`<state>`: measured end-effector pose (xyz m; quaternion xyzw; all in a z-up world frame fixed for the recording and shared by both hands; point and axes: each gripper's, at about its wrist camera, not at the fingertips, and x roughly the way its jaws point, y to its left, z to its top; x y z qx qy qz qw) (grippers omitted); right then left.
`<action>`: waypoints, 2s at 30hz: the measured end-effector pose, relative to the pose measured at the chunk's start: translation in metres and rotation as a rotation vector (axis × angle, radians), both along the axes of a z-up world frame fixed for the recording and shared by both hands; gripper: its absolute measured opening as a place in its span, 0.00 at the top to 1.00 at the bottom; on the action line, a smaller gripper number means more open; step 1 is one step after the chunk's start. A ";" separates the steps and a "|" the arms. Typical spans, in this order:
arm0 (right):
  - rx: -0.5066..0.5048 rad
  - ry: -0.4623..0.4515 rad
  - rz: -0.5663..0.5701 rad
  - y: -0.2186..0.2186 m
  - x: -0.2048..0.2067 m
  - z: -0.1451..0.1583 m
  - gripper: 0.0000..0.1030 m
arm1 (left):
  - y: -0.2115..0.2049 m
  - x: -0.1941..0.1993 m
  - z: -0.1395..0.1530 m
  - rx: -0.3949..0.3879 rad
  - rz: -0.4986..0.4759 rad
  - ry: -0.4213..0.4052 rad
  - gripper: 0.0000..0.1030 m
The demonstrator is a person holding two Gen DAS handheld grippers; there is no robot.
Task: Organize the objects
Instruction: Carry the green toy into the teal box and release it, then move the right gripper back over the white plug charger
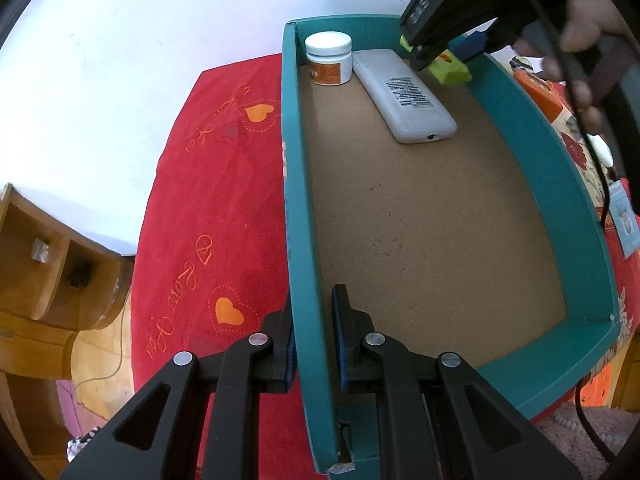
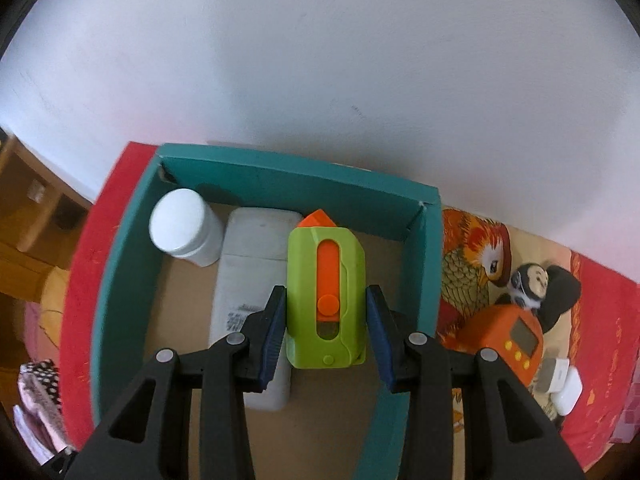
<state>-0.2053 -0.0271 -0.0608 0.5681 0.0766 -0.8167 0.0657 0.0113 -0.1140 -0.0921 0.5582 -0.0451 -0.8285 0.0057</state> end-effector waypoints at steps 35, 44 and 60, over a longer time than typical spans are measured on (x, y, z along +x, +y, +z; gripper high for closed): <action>-0.035 0.003 -0.035 0.023 0.021 0.006 0.62 | -0.011 -0.002 -0.001 0.013 0.001 0.001 0.86; -0.130 0.012 0.009 0.046 0.051 0.029 0.62 | -0.012 -0.001 0.000 0.011 0.000 0.001 0.86; -0.214 -0.006 -0.027 0.106 0.108 0.035 0.62 | -0.015 0.002 0.002 0.017 0.002 -0.003 0.86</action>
